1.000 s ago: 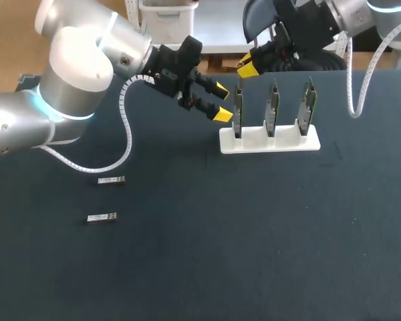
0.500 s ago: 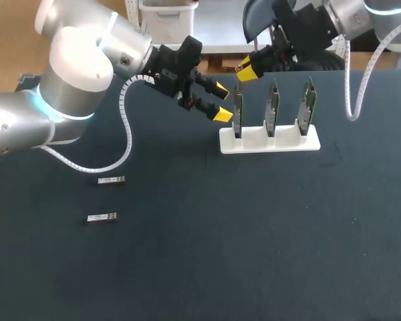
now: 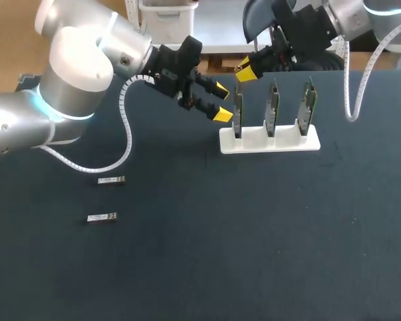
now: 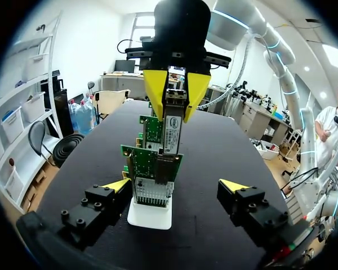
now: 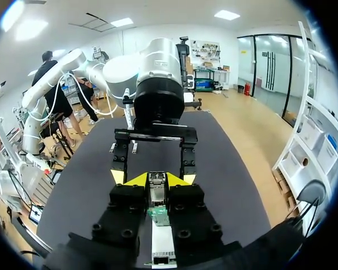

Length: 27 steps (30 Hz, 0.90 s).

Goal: Pick up the optical module with the left hand, and insert it into the network port with the right hand.

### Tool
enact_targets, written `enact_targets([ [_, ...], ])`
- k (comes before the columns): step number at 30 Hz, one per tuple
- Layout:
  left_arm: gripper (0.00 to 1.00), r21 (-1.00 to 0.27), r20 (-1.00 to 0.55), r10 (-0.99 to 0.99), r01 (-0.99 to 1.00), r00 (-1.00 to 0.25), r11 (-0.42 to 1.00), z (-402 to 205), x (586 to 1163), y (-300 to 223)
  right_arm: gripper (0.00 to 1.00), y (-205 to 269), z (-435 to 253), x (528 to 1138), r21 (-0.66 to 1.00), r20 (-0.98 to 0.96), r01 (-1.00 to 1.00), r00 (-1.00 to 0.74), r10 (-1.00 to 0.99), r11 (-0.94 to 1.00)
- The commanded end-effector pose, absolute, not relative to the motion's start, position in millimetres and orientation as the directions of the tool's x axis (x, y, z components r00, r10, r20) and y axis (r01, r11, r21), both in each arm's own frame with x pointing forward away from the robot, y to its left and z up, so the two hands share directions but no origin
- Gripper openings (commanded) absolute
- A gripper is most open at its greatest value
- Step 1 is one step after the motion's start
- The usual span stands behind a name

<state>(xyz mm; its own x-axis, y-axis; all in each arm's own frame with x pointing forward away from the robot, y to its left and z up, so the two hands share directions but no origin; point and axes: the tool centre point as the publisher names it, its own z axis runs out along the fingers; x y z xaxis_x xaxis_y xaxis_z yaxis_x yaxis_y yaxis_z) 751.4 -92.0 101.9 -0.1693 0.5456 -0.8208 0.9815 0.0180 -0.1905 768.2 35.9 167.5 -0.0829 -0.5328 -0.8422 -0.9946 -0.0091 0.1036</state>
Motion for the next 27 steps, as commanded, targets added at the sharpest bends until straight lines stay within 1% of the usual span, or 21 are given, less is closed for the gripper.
enact_targets([
  [1,1.0,-0.193,-0.819,0.548,0.981,-0.17,0.015,102,754,-93,0.0,35,170,768,0.097,-0.847,-0.995,-0.077,-0.526,-0.011],
  [27,1.0,-0.193,-0.819,0.548,0.981,-0.17,0.015,102,754,-93,0.0,33,157,774,0.122,-0.836,-0.992,-0.098,-0.54,-0.009],
])
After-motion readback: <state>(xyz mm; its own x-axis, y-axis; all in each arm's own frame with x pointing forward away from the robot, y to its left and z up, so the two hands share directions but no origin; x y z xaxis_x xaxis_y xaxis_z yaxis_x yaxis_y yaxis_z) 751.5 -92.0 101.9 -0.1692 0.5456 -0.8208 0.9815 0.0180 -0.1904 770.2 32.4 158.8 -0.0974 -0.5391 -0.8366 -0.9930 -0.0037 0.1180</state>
